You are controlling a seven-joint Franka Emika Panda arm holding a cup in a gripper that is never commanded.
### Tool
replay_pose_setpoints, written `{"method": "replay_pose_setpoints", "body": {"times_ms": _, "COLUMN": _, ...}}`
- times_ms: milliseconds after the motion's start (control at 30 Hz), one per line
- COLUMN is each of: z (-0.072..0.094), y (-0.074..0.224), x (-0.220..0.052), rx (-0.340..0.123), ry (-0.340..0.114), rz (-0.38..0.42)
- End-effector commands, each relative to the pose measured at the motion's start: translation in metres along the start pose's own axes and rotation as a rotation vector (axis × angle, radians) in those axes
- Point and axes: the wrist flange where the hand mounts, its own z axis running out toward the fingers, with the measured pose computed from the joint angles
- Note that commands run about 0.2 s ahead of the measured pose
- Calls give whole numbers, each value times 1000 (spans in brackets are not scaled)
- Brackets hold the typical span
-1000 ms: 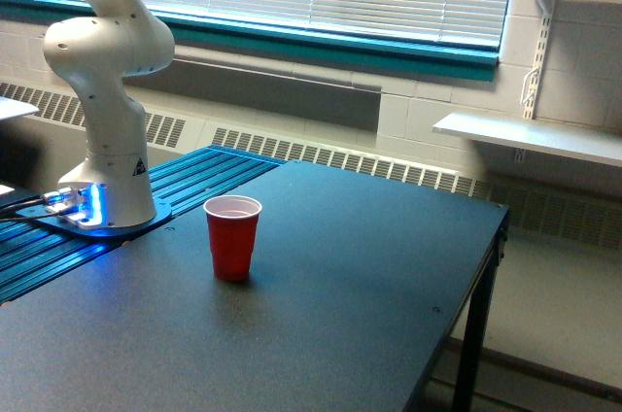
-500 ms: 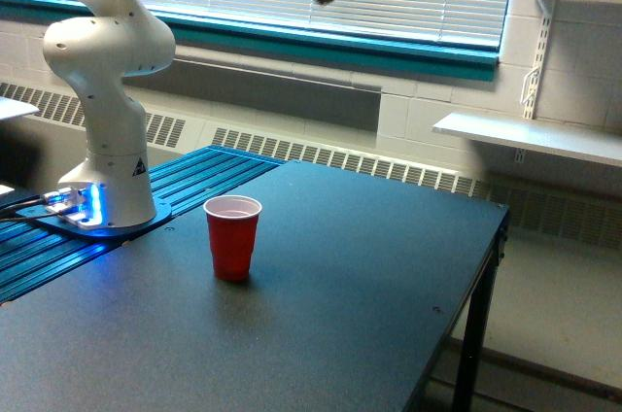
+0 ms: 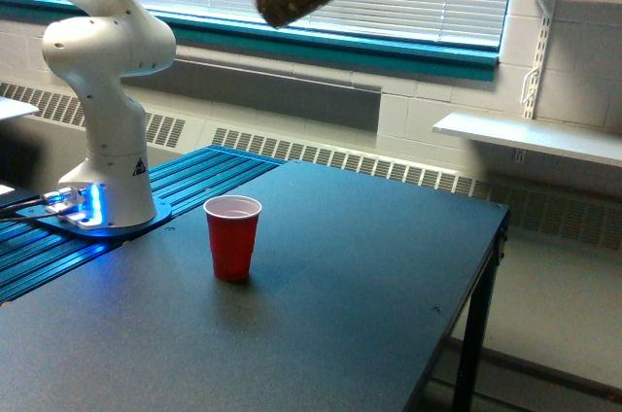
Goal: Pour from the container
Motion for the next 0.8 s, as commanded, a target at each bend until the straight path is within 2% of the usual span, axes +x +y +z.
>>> {"method": "replay_pose_setpoints", "body": {"times_ms": 33, "z": -4, "y": 19, "x": -16, "rx": -40, "ry": -13, "rz": -38}}
{"method": "replay_pose_setpoints", "body": {"times_ms": 400, "z": -1, "y": 39, "x": -56, "rx": -79, "ry": -77, "rz": -63}}
{"method": "replay_pose_setpoints", "body": {"times_ms": 800, "z": -3, "y": 43, "x": -93, "rx": -97, "ry": -127, "rz": -120}}
